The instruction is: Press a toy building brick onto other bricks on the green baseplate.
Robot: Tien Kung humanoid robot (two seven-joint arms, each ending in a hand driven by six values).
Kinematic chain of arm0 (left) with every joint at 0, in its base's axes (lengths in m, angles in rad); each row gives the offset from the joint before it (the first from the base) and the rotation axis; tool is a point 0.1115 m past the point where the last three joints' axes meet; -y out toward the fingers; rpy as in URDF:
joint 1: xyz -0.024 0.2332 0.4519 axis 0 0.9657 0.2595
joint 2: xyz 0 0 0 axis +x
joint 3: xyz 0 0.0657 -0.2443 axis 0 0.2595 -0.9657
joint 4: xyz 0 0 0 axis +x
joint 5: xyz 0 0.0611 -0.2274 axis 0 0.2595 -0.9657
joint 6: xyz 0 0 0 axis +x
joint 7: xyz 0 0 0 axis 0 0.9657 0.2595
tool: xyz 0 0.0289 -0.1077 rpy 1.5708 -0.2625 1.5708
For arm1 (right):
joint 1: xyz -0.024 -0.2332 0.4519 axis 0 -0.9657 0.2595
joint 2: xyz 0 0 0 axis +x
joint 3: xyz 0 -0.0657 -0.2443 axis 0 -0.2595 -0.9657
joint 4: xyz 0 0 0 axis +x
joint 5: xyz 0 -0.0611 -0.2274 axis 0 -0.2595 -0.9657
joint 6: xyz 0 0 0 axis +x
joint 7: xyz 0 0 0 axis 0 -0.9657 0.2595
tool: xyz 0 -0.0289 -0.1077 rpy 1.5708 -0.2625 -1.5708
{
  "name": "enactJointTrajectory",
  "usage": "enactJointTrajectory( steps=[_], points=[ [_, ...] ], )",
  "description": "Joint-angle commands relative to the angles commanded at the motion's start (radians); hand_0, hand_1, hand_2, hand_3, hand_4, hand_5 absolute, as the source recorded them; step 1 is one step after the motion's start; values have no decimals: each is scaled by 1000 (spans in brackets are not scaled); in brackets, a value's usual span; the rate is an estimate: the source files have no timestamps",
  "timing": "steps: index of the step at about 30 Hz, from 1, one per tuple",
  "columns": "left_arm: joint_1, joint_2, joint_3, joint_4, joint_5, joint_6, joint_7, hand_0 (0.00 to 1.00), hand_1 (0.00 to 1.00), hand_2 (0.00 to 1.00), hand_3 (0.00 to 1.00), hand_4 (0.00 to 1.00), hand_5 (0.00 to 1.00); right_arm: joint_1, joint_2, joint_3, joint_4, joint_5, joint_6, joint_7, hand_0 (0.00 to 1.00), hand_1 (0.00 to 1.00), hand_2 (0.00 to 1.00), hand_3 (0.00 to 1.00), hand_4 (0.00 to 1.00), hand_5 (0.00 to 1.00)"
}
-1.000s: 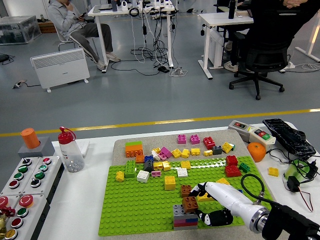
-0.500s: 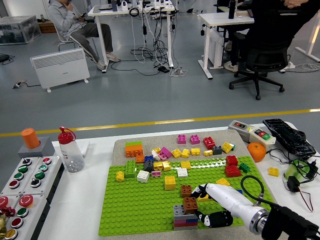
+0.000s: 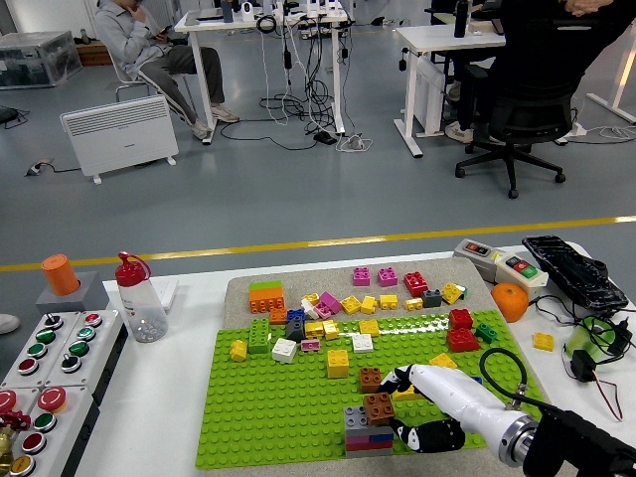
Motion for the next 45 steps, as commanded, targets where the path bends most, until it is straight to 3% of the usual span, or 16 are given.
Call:
enactJointTrajectory(
  steps=[34, 35, 45],
  points=[
    [-7, 1, 2, 0, -6, 0, -2, 658, 678, 705, 576, 302, 998, 3, 3, 7, -11, 4, 31, -1, 716, 756, 755, 600, 511, 134],
    [-7, 1, 2, 0, -6, 0, -2, 659, 679, 705, 576, 302, 998, 3, 3, 9, -11, 4, 36, -1, 721, 763, 795, 631, 530, 148],
    [-7, 1, 2, 0, -6, 0, -1, 658, 678, 705, 576, 302, 998, -1, 2, 20, -13, 5, 53, 1, 724, 765, 812, 666, 544, 140]
  ],
)
